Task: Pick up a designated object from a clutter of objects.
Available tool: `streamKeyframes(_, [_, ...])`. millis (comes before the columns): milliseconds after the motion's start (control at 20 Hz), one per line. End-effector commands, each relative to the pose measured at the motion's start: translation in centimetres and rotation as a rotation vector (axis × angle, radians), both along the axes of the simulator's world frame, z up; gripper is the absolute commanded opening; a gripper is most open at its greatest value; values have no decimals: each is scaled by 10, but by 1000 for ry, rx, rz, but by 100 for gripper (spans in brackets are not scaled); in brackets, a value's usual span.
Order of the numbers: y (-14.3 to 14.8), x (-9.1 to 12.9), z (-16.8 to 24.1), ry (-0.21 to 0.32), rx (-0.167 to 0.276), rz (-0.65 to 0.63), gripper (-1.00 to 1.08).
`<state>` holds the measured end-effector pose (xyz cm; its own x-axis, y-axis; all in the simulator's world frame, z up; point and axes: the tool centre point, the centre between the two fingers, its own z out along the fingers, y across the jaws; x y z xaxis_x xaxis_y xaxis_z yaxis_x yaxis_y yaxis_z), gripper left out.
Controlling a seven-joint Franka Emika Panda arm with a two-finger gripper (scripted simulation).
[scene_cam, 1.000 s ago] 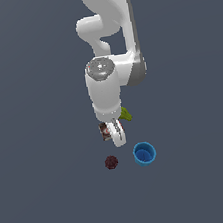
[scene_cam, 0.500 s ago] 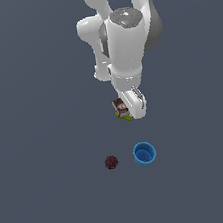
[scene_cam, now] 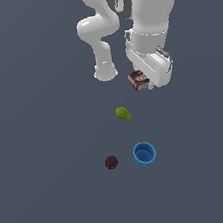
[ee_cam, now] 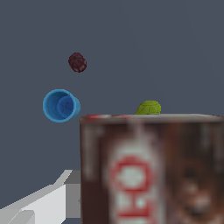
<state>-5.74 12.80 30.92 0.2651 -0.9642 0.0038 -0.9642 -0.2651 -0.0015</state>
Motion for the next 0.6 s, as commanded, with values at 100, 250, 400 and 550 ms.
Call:
streamKeyframes(100, [24,-14,28,1,0,-1,-100])
streamKeyframes(250, [36,-20,41,2,1,0,-100])
streamKeyframes(400, [43,-23,49,2,2,0,-100])
streamKeyframes(550, [46,-24,52,2,3,0,-100])
